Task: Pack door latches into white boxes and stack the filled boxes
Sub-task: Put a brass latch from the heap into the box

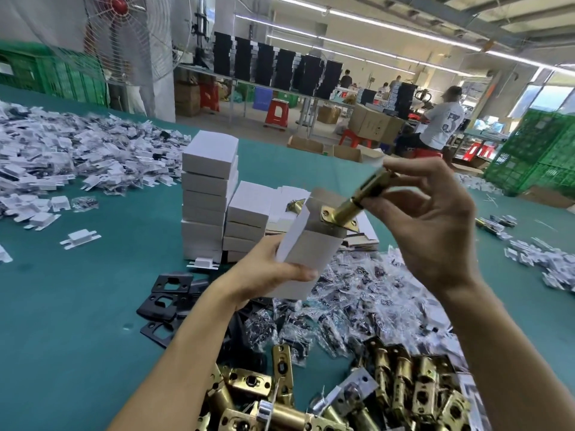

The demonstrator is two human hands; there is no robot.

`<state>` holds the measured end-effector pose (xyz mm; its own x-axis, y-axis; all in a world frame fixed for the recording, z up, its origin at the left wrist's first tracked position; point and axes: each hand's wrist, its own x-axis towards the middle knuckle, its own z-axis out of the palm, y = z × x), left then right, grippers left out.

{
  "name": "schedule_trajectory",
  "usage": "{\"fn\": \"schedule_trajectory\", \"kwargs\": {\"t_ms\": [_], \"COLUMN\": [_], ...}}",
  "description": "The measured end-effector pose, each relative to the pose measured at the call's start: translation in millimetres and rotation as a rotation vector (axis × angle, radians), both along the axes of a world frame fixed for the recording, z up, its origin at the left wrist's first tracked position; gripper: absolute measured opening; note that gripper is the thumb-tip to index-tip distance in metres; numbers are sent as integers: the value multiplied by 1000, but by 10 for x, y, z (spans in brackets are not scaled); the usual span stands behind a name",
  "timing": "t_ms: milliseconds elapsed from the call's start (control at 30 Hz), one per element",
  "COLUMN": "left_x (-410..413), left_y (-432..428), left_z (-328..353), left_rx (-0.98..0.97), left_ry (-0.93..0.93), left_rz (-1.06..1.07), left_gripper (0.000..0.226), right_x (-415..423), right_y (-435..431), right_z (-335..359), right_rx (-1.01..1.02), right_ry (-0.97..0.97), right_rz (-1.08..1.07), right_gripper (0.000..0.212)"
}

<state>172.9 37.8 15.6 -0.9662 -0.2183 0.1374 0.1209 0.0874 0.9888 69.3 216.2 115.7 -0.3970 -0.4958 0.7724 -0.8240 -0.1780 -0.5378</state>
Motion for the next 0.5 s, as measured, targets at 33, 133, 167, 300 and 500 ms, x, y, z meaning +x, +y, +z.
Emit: {"fn": "schedule_trajectory", "kwargs": {"t_ms": [33,133,167,300,500], "left_x": [6,19,14,1,20], "left_y": [8,16,17,14,15], "left_z": [5,18,15,-8,38], "left_rx": [10,29,30,36,115], "left_ry": [2,13,12,27,131], "left_rz": [-25,-47,-40,1,29], "left_gripper": [44,42,41,40,41], "right_x": [9,30,42,95,66], "right_y": [-44,-139,-164,-256,-333], "right_z": [61,159,173,198,186], "right_rx": [49,215,247,240,250], "right_ry": [19,81,113,86,56], "right_rz": [-28,-75,-69,30,40], "right_gripper": [43,43,43,48,42]}}
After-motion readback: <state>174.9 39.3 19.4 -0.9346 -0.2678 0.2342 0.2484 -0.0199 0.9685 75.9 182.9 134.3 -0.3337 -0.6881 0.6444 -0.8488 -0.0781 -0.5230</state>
